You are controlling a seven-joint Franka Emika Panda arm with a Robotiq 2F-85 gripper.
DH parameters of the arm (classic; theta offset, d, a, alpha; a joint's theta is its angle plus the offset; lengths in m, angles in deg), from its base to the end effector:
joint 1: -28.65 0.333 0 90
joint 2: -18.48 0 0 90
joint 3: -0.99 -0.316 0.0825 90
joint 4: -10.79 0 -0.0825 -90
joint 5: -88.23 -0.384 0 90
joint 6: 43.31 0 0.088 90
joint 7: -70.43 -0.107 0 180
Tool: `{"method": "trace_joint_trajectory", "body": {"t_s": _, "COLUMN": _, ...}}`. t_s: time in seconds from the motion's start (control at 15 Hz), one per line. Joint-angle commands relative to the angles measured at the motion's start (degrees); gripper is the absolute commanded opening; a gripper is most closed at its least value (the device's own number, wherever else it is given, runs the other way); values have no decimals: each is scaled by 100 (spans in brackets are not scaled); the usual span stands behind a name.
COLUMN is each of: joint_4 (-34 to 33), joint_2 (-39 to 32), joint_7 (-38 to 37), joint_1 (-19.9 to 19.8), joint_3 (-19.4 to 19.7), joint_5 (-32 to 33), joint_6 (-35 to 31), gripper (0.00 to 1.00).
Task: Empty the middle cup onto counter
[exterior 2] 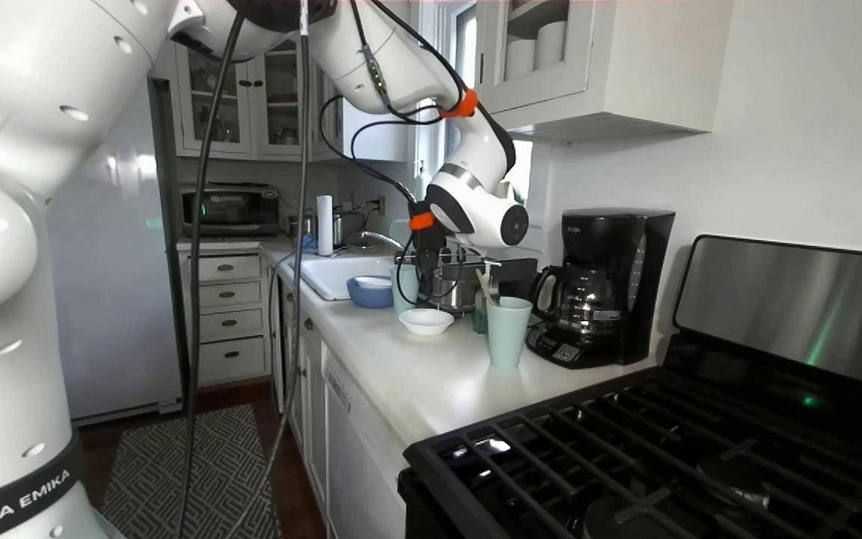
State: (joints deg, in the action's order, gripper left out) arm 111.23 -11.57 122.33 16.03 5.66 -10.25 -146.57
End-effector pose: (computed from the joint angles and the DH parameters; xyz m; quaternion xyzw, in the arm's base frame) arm 0.6627 -0.1124 0.3141 -0.7223 0.1326 -0.2525 0.6300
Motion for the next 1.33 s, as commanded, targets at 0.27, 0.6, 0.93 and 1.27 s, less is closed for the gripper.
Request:
{"method": "trace_joint_trajectory", "body": {"t_s": 0.27, "joint_4": 47, "joint_2": -149, "joint_7": -217, "joint_1": 58, "joint_3": 88, "joint_5": -604, "joint_6": -27, "gripper": 1}}
{"method": "trace_joint_trajectory", "body": {"t_s": 0.6, "joint_4": 83, "joint_2": -212, "joint_7": -275, "joint_1": 75, "joint_3": 80, "joint_5": -1030, "joint_6": -27, "gripper": 1}}
{"method": "trace_joint_trajectory", "body": {"t_s": 0.93, "joint_4": 170, "joint_2": -246, "joint_7": -253, "joint_1": 105, "joint_3": 91, "joint_5": -1418, "joint_6": -28, "gripper": 1}}
{"method": "trace_joint_trajectory", "body": {"t_s": 1.27, "joint_4": 364, "joint_2": -145, "joint_7": -274, "joint_1": 170, "joint_3": 102, "joint_5": -1650, "joint_6": -35, "gripper": 1}}
